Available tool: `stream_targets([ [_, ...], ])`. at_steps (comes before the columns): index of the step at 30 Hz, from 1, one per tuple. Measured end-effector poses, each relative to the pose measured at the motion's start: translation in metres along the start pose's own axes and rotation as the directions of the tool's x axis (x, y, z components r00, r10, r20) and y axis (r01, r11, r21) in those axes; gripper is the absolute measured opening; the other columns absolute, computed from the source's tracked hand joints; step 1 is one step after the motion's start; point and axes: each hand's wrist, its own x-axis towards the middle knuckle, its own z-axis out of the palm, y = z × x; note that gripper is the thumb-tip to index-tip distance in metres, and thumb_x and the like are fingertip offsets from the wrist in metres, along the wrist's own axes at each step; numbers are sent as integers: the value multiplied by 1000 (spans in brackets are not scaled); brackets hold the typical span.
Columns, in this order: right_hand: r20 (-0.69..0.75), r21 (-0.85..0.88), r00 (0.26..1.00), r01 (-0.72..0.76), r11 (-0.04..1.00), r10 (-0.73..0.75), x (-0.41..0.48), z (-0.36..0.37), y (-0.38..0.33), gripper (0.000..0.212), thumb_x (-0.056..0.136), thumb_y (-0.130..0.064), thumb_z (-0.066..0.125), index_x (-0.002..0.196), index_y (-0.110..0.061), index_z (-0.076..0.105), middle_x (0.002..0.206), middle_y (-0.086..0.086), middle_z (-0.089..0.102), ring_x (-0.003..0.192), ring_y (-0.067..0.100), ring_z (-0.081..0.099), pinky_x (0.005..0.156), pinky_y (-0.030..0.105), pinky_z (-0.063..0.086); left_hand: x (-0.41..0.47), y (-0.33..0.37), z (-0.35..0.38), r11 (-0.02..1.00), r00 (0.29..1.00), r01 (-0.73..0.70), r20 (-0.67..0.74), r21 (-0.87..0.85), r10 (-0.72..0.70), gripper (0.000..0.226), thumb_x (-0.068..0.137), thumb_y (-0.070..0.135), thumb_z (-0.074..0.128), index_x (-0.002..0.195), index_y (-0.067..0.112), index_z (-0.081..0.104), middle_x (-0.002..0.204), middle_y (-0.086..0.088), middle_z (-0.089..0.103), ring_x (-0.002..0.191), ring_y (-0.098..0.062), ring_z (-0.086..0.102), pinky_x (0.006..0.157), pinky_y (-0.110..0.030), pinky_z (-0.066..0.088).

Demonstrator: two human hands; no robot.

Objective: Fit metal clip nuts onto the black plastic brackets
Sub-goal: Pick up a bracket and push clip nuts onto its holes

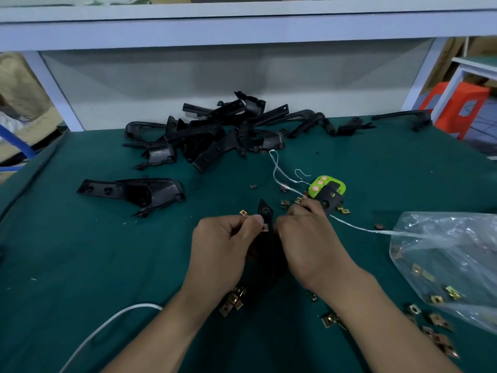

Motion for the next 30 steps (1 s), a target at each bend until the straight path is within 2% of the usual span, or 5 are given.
stream_targets([
  [9,-9,-12,1000,11,1000,-11,-2,0,-1,24,69,-10,57,64,-27,41,75,-4,62,87,21,53,94,36,30,-4,1,3,999,999,17,50,-29,-16,55,100,40,56,52,17,44,52,14,33,49,-5,30,48,-22,27],
  [13,-46,-30,989,-143,989,141,0,-3,20,26,65,-5,60,67,-26,44,78,-3,64,91,24,57,92,36,25,-13,8,5,991,997,-60,56,121,53,11,94,33,66,97,34,77,80,26,72,76,7,66,68,-9,45],
  [17,-20,5,944,-330,944,330,-5,6,50,32,69,-5,63,63,-24,38,82,0,63,97,23,58,93,33,25,-27,12,11,921,937,-215,335,326,100,35,81,41,78,113,48,65,89,26,65,90,4,61,74,-4,40],
  [24,-48,101,904,-419,902,425,-7,15,56,35,70,-3,63,62,-23,35,73,1,54,90,26,57,87,33,22,-35,13,25,883,760,-302,650,360,-5,35,75,47,76,108,38,75,101,24,59,102,4,53,86,-19,44],
  [30,-16,184,909,-407,895,417,-6,17,48,38,71,-5,62,63,-24,30,85,5,63,89,27,57,87,32,25,-38,5,30,882,860,-308,501,357,97,9,93,40,68,88,35,73,84,22,68,78,-1,64,70,-20,49],
])
